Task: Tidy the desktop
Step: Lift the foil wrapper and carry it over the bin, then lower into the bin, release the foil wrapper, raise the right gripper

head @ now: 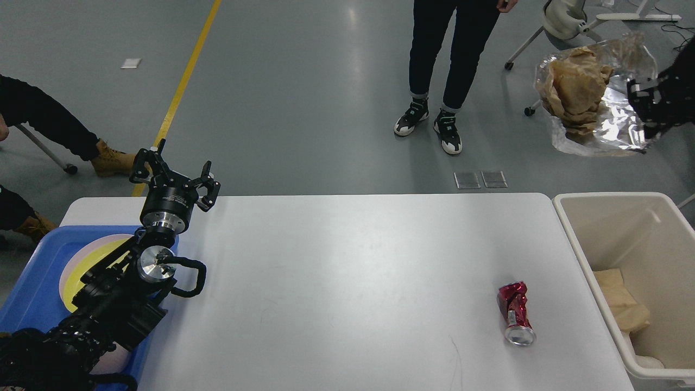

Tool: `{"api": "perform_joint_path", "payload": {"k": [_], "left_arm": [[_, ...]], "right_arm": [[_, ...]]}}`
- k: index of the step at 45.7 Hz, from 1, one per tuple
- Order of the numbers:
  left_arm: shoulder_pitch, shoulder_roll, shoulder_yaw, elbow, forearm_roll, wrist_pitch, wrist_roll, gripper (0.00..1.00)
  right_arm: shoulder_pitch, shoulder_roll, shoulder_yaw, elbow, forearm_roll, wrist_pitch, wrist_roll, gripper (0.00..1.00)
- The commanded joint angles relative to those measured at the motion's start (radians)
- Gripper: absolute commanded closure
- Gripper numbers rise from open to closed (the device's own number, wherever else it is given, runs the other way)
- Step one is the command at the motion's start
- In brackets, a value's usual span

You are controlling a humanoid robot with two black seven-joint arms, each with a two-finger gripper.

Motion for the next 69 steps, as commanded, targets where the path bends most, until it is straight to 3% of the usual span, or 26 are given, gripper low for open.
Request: {"api": "perform_joint_path", "payload": {"k": [1, 11, 24, 37, 50, 69], "left_arm": [[0.000, 0.000, 0.000, 0.000, 0.000, 0.000, 0.000, 0.04], [0.000, 0.000, 0.000, 0.000, 0.000, 0.000, 0.000, 0.04], [0.000, 0.000, 0.000, 0.000, 0.000, 0.000, 0.000, 0.04], [0.000, 0.000, 0.000, 0.000, 0.000, 0.000, 0.000, 0.04], [-0.001, 0.000, 0.000, 0.000, 0.000, 0.000, 0.000, 0.04], [0.000, 0.000, 0.000, 0.000, 0.000, 0.000, 0.000, 0.04]], "right_arm": [[-0.152, -0.005, -0.055, -0.143, -0.031, 0.000, 0.000, 1.00], [-0.481, -0.010, -0.098, -0.262, -0.085, 0.000, 0.000, 1.00], [-0.815, -0.004, -0.081, -0.265, -0.100, -0.450, 0.003, 1.00], [-1.105, 0.054, 0.012, -0.285, -0.192, -0.742, 0.008, 1.00], [-1.319, 0.168, 0.106, -0.446, -0.238, -0.771, 0.008, 1.00], [-1.351, 0.208, 0.118, -0.478, -0.237, -0.781, 0.009, 1.00]]}}
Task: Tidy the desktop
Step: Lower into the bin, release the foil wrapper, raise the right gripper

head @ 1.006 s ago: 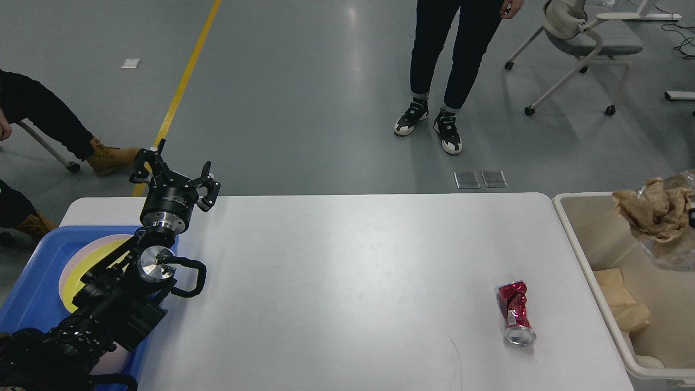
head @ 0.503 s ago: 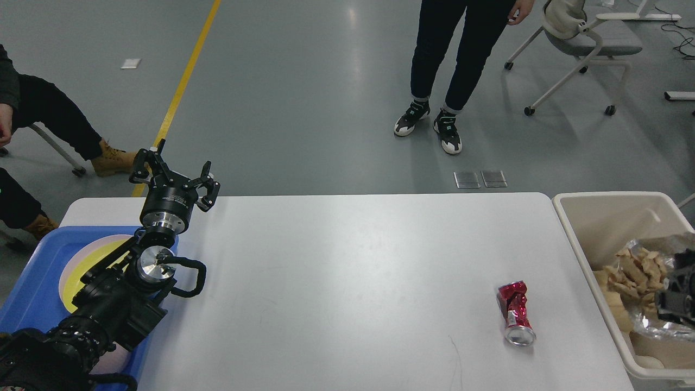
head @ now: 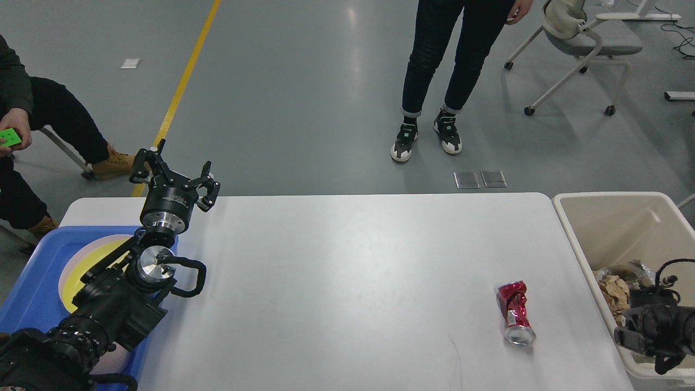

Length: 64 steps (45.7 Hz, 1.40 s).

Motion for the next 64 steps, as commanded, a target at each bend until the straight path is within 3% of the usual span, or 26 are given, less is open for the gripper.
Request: {"api": "perform_joint_path", "payload": {"k": [1, 7, 9, 21, 26, 30, 35, 40, 47, 57, 64], "left_arm": [[0.000, 0.000, 0.000, 0.000, 0.000, 0.000, 0.000, 0.04], [0.000, 0.000, 0.000, 0.000, 0.000, 0.000, 0.000, 0.04], [0.000, 0.000, 0.000, 0.000, 0.000, 0.000, 0.000, 0.04], [0.000, 0.000, 0.000, 0.000, 0.000, 0.000, 0.000, 0.04], [-0.001, 0.000, 0.000, 0.000, 0.000, 0.001, 0.000, 0.04], [-0.001, 0.000, 0.000, 0.000, 0.000, 0.000, 0.000, 0.04], [0.000, 0.000, 0.000, 0.000, 0.000, 0.000, 0.000, 0.04], [-0.001, 0.000, 0.000, 0.000, 0.000, 0.000, 0.000, 0.04], [0.000, 0.000, 0.000, 0.000, 0.000, 0.000, 0.000, 0.04], [0.000, 0.000, 0.000, 0.000, 0.000, 0.000, 0.000, 0.04], [0.000, 0.000, 0.000, 0.000, 0.000, 0.000, 0.000, 0.04]], "right_arm": [[-0.003, 0.002, 0.010, -0.002, 0.003, 0.000, 0.000, 1.00], [-0.003, -0.012, 0.063, -0.003, 0.008, -0.014, 0.000, 0.49], [-0.003, -0.020, 0.068, -0.005, 0.011, -0.023, 0.000, 0.37], [0.005, -0.064, 0.068, -0.005, 0.014, -0.031, 0.000, 0.25], [0.010, -0.080, 0.071, -0.002, 0.014, -0.031, 0.000, 0.15], [0.023, -0.087, 0.073, 0.001, 0.018, -0.029, 0.000, 0.00], [0.105, -0.119, 0.070, 0.027, 0.023, -0.009, -0.001, 0.00], [0.238, -0.191, 0.051, 0.151, 0.023, 0.041, -0.003, 0.00], [0.554, -0.314, -0.005, 0.308, 0.023, 0.230, -0.003, 0.00], [1.019, -0.228, -0.159, 0.385, 0.025, 0.619, 0.000, 0.00], [1.263, -0.095, -0.154, 0.440, 0.070, 0.767, 0.002, 0.00]]}}
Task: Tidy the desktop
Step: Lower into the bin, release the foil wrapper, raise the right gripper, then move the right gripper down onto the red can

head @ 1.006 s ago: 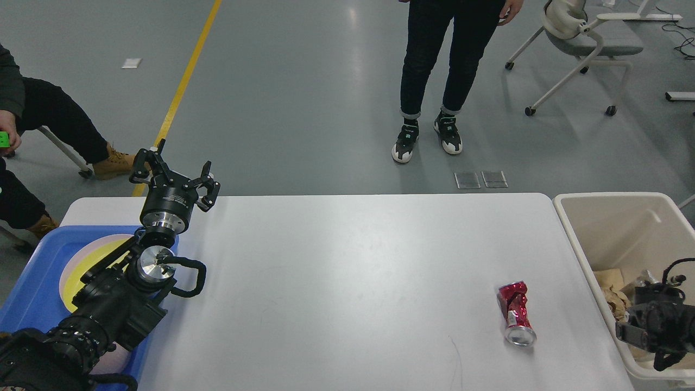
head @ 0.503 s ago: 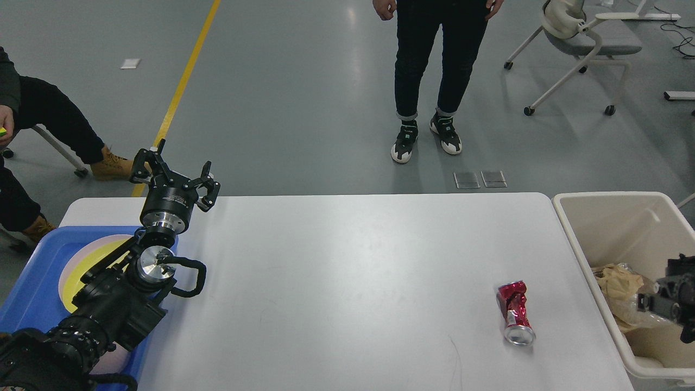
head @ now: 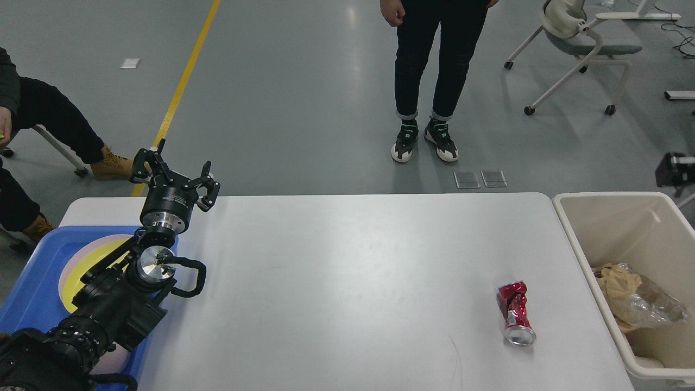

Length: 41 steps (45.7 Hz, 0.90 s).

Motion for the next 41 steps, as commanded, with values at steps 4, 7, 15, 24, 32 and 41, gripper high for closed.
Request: {"api": "perform_joint_path", "payload": {"k": [4, 7, 15, 24, 32, 41], "left_arm": [[0.000, 0.000, 0.000, 0.000, 0.000, 0.001, 0.000, 0.04], [0.000, 0.000, 0.000, 0.000, 0.000, 0.000, 0.000, 0.04], [0.000, 0.000, 0.000, 0.000, 0.000, 0.000, 0.000, 0.04], [0.000, 0.000, 0.000, 0.000, 0.000, 0.000, 0.000, 0.04], [0.000, 0.000, 0.000, 0.000, 0.000, 0.000, 0.000, 0.04], [0.000, 0.000, 0.000, 0.000, 0.000, 0.001, 0.000, 0.04]], "right_arm": [[0.258, 0.188, 0.010, 0.044, 0.136, 0.116, 0.001, 0.00], [0.314, 0.225, 0.022, 0.058, 0.212, 0.116, 0.001, 0.00], [0.400, 0.221, 0.211, 0.066, 0.315, 0.116, -0.002, 0.00], [0.462, 0.191, 0.271, 0.064, 0.310, 0.116, -0.005, 0.00], [0.478, 0.170, 0.260, 0.066, 0.301, 0.116, -0.009, 0.00], [0.470, 0.149, 0.168, 0.154, 0.301, 0.116, -0.008, 0.00]]}}
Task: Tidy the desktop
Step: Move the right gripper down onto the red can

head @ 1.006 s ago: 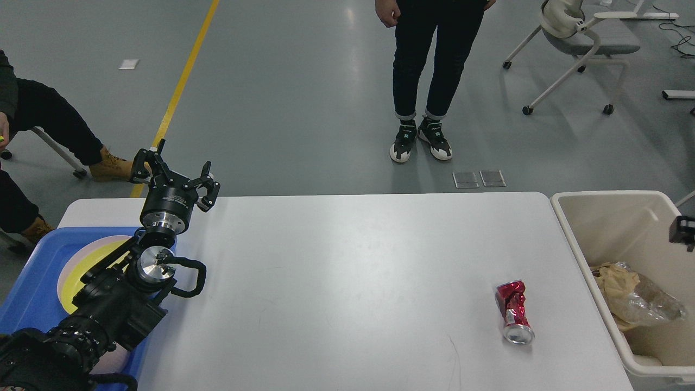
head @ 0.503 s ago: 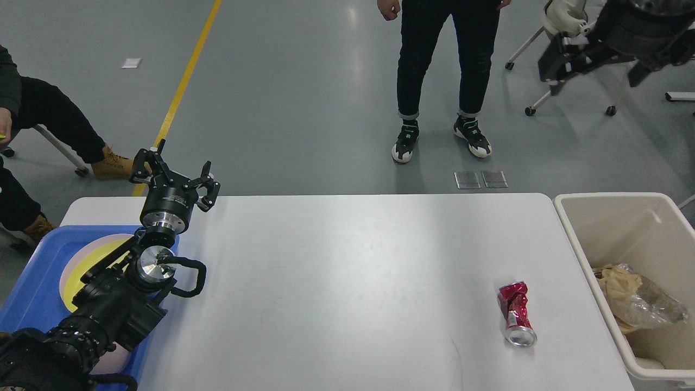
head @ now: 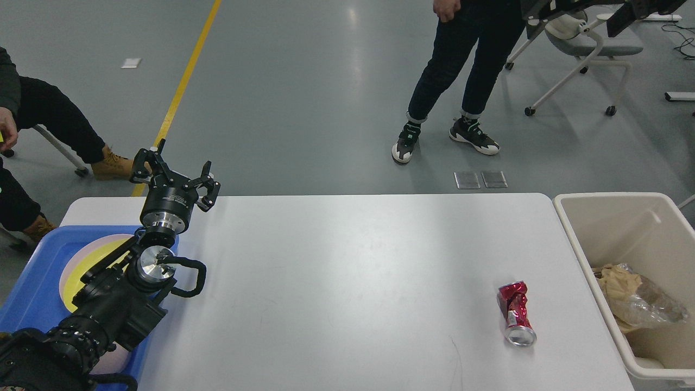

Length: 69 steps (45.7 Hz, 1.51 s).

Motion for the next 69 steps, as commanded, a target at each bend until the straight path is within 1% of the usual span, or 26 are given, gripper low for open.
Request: {"api": "perform_joint_path", "payload": {"k": [1, 4, 8, 11, 13, 18, 22, 29, 32, 35, 39, 49, 60, 69], "left_arm": [[0.000, 0.000, 0.000, 0.000, 0.000, 0.001, 0.000, 0.04], [0.000, 0.000, 0.000, 0.000, 0.000, 0.000, 0.000, 0.04], [0.000, 0.000, 0.000, 0.000, 0.000, 0.000, 0.000, 0.04], [0.000, 0.000, 0.000, 0.000, 0.000, 0.000, 0.000, 0.04], [0.000, 0.000, 0.000, 0.000, 0.000, 0.000, 0.000, 0.04], [0.000, 0.000, 0.000, 0.000, 0.000, 0.000, 0.000, 0.04], [0.000, 0.000, 0.002, 0.000, 0.000, 0.000, 0.000, 0.04], [0.000, 0.000, 0.000, 0.000, 0.000, 0.000, 0.000, 0.04], [0.000, 0.000, 0.002, 0.000, 0.000, 0.000, 0.000, 0.04], [0.000, 0.000, 0.000, 0.000, 0.000, 0.000, 0.000, 0.04], [0.000, 0.000, 0.000, 0.000, 0.000, 0.000, 0.000, 0.04], [0.000, 0.000, 0.000, 0.000, 0.000, 0.000, 0.000, 0.04], [0.000, 0.000, 0.000, 0.000, 0.000, 0.000, 0.000, 0.04], [0.000, 0.000, 0.000, 0.000, 0.000, 0.000, 0.000, 0.04]], "right_arm": [[-0.007, -0.018, -0.062, 0.119, -0.004, 0.000, 0.000, 0.00], [-0.007, -0.039, -0.086, 0.274, -0.029, 0.000, 0.002, 0.03], [-0.007, -0.064, -0.095, 0.493, -0.067, 0.000, 0.002, 0.03], [-0.021, -0.079, -0.097, 0.596, -0.079, -0.120, 0.002, 0.02], [-0.041, -0.076, -0.097, 0.613, -0.079, -0.167, 0.005, 0.02], [-0.130, -0.064, -0.086, 0.612, -0.079, -0.205, 0.007, 0.02], [-0.204, -0.052, -0.082, 0.607, -0.082, -0.273, 0.007, 0.02], [-0.415, -0.048, -0.054, 0.540, -0.114, -0.449, 0.006, 0.00], [-0.490, -0.047, -0.034, 0.503, -0.157, -0.500, 0.007, 0.00], [-0.566, -0.047, -0.010, 0.466, -0.193, -0.527, 0.007, 0.00], [-0.662, -0.045, 0.023, 0.406, -0.202, -0.535, 0.005, 0.00], [-0.865, 0.036, 0.047, 0.238, -0.205, -0.541, 0.007, 0.00], [-1.021, 0.129, 0.095, 0.092, -0.205, -0.544, 0.007, 0.00], [-1.090, 0.175, 0.098, 0.004, -0.207, -0.543, 0.007, 0.00]]}}
